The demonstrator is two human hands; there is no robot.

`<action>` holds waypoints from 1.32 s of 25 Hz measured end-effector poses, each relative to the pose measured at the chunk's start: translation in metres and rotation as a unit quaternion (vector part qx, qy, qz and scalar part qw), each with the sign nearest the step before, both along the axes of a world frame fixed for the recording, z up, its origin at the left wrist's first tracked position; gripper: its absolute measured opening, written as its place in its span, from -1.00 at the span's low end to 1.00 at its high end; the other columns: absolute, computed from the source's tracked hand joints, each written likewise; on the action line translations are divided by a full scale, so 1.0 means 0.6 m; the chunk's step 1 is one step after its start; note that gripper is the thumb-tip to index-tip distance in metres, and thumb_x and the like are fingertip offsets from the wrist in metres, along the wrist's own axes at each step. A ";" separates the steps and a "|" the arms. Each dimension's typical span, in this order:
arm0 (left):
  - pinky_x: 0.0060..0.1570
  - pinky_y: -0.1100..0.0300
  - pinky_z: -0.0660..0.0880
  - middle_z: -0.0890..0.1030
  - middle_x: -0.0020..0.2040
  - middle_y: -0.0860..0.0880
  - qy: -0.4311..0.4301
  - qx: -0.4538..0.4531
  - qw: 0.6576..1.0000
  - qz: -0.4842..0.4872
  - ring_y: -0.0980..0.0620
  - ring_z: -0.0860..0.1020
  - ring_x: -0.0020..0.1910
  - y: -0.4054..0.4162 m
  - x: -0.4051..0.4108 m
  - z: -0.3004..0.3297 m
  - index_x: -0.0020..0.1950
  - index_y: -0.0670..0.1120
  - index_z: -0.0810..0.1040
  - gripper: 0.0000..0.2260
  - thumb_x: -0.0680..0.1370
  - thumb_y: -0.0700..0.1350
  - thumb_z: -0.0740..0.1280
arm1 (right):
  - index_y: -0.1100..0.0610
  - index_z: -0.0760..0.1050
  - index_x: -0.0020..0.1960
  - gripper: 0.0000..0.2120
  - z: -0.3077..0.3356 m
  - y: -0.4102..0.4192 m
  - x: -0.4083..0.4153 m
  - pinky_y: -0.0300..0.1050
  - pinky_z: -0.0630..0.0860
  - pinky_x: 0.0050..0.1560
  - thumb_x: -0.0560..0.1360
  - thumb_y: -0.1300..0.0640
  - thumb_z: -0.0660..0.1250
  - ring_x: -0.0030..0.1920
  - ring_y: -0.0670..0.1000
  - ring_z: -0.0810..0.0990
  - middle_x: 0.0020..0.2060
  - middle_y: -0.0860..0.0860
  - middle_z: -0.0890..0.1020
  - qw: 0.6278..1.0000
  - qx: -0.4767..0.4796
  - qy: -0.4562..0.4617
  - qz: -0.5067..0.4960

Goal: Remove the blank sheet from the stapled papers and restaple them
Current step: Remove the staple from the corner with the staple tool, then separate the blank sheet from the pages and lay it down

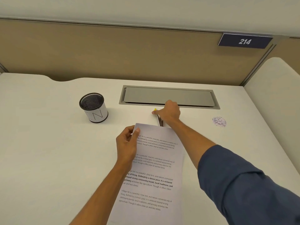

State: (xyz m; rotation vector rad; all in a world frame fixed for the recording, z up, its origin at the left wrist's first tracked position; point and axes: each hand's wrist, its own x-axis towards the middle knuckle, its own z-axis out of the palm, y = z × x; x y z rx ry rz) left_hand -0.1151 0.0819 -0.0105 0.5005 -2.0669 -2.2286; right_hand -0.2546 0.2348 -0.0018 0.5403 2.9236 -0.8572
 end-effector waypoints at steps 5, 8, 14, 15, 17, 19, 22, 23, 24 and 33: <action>-0.18 0.14 0.60 0.71 -0.15 -0.06 -0.005 0.026 1.000 0.005 0.00 0.66 -0.20 -0.009 0.001 0.006 -0.01 -0.12 0.64 -0.90 0.56 -0.11 0.38 | 0.12 0.20 -0.47 -0.37 0.015 0.025 0.017 -0.12 0.32 -0.36 0.36 -0.36 0.36 -0.47 0.02 0.33 -0.54 -0.02 0.32 0.996 -0.060 0.068 -0.002; -0.22 0.15 0.60 0.71 -0.21 -0.05 -0.012 0.055 0.998 0.017 0.01 0.66 -0.25 -0.018 0.006 0.019 -0.07 -0.11 0.65 -0.93 0.54 -0.12 0.41 | 0.17 0.38 -0.44 -0.38 0.029 0.070 0.069 -0.05 0.40 -0.28 0.44 -0.37 0.23 -0.41 0.06 0.45 -0.51 0.01 0.48 0.989 -0.099 0.108 0.008; -0.14 0.05 0.60 0.69 -0.24 -0.07 -0.031 0.098 0.994 0.027 -0.05 0.64 -0.25 -0.026 0.022 0.044 -0.10 -0.14 0.65 -0.92 0.50 -0.14 0.45 | 0.21 0.58 0.10 -0.23 -0.008 0.127 0.208 0.00 0.51 0.14 0.34 -0.48 0.24 0.04 0.11 0.65 0.01 0.13 0.67 0.932 -0.356 -0.048 0.042; -0.12 0.03 0.61 0.69 -0.23 -0.08 -0.032 0.101 0.994 0.026 -0.06 0.63 -0.24 -0.026 0.025 0.049 -0.10 -0.14 0.65 -0.92 0.49 -0.13 0.46 | 0.16 0.58 0.13 -0.34 -0.011 0.125 0.227 -0.02 0.54 0.14 0.38 -0.40 0.30 0.04 0.07 0.66 0.02 0.07 0.69 0.919 -0.388 -0.047 0.049; -0.07 -0.01 0.61 0.69 -0.20 -0.12 -0.036 0.107 0.993 0.025 -0.09 0.62 -0.23 -0.027 0.033 0.054 -0.10 -0.14 0.65 -0.91 0.49 -0.13 0.46 | 0.05 0.60 0.13 -0.59 -0.009 0.114 0.262 -0.09 0.56 0.05 0.42 -0.20 0.38 0.01 0.01 0.69 0.02 -0.02 0.71 0.895 -0.442 -0.029 0.054; -0.12 0.02 0.61 0.69 -0.21 -0.12 -0.039 0.115 0.992 0.022 -0.08 0.62 -0.26 -0.027 0.042 0.062 -0.12 -0.14 0.64 -0.91 0.48 -0.13 0.47 | 0.11 0.62 0.10 -0.69 -0.004 0.103 0.290 -0.09 0.60 -0.03 0.44 -0.05 0.41 -0.01 0.05 0.70 0.01 0.04 0.71 0.879 -0.476 -0.009 0.039; -0.20 0.07 0.60 0.68 -0.22 -0.11 -0.030 0.129 0.991 -0.003 -0.07 0.62 -0.28 -0.031 0.055 0.084 -0.12 -0.14 0.61 -0.92 0.49 -0.14 0.46 | 0.24 0.62 0.06 -0.74 0.014 0.091 0.320 -0.09 0.60 -0.10 0.50 0.06 0.39 -0.03 0.12 0.69 -0.03 0.13 0.71 0.863 -0.503 0.035 0.017; -0.20 0.07 0.61 0.68 -0.20 -0.12 -0.027 0.132 0.991 -0.016 -0.07 0.62 -0.27 -0.035 0.059 0.092 -0.08 -0.15 0.61 -0.90 0.49 -0.14 0.45 | 0.25 0.62 0.06 -0.74 0.021 0.089 0.328 -0.06 0.61 -0.08 0.51 0.07 0.38 -0.03 0.13 0.69 -0.03 0.15 0.71 0.859 -0.510 0.048 0.014; -0.19 0.07 0.62 0.68 -0.18 -0.13 -0.025 0.135 0.990 -0.031 -0.08 0.62 -0.25 -0.040 0.062 0.099 -0.04 -0.17 0.60 -0.88 0.50 -0.14 0.43 | 0.25 0.62 0.06 -0.74 0.031 0.087 0.336 -0.03 0.62 -0.05 0.51 0.08 0.37 -0.03 0.14 0.70 -0.04 0.15 0.71 0.856 -0.514 0.060 0.014; -0.03 -0.04 0.45 0.59 -0.02 -0.26 0.037 0.124 0.986 -0.107 -0.16 0.53 -0.07 -0.064 0.097 0.161 0.06 -0.23 0.50 -0.79 0.56 -0.09 0.34 | 0.21 0.62 -0.01 -0.77 0.125 0.059 0.389 -0.05 0.62 -0.19 0.56 0.05 0.31 -0.18 0.11 0.71 -0.15 0.13 0.72 0.866 -0.476 0.145 0.049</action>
